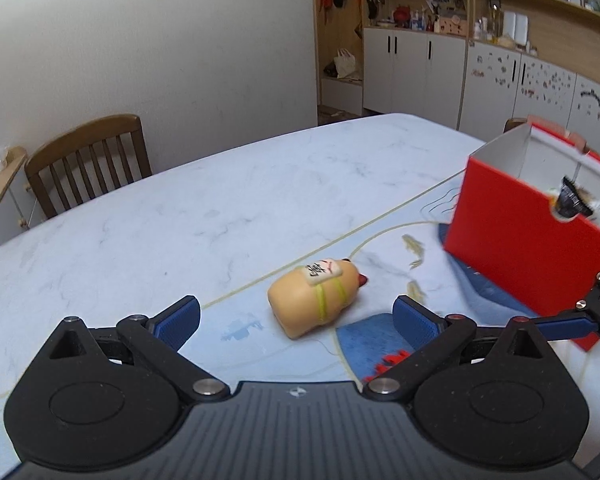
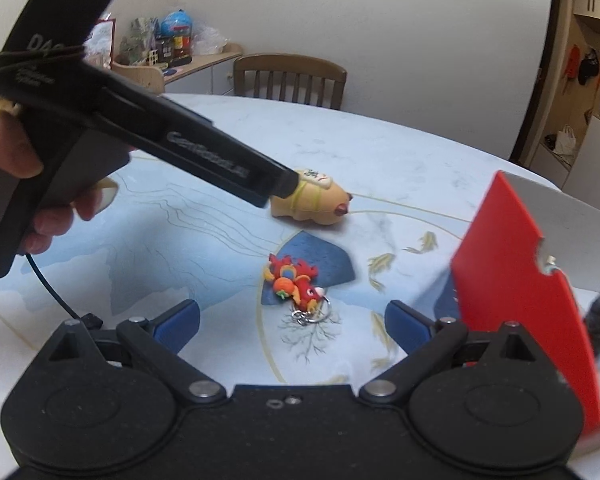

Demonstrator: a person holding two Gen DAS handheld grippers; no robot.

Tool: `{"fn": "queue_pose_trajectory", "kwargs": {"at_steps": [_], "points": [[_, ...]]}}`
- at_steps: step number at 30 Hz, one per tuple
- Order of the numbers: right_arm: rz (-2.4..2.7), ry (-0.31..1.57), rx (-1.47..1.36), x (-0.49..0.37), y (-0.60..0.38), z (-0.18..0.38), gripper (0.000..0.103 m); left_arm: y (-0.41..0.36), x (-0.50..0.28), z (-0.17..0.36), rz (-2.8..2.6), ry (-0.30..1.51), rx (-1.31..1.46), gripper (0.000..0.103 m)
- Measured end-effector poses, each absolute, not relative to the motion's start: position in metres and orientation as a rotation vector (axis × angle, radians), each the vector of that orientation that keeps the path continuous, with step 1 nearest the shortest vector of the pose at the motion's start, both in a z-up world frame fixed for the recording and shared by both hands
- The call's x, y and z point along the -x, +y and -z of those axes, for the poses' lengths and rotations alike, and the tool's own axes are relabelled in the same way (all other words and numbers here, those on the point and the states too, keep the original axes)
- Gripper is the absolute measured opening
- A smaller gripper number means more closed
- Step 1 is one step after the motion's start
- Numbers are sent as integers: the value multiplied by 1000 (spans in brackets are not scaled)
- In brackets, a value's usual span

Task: Organize objects
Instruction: 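Move both grippers back toward the pig toy and rooster keychain, then grasp the tan pig toy with the left gripper while the right gripper grasps the rooster keychain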

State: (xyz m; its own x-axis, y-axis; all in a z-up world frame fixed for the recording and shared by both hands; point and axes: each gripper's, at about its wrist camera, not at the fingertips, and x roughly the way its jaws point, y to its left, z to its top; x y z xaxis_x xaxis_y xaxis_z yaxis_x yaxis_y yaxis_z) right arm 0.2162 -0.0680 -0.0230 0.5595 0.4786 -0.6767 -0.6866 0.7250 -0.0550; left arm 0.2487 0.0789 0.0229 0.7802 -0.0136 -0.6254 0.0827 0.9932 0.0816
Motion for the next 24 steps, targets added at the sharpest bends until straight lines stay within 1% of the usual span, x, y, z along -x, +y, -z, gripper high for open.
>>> {"fn": "queue_pose_trajectory", "kwargs": {"at_steps": [6,12,20,24], "points": [[-709,707,327,-229,-59,35,96,83,-272,-8,65,671,-158,103],[-722,722,331,-242,-51,44,96,84,-292,5,99,687,-189,103],[-722,748,326,-258,-39,56,94,87,-309,20,135,695,-158,103],[-730,753,303,-263,-39,56,90,85,-314,26,146,702,-152,103]]}}
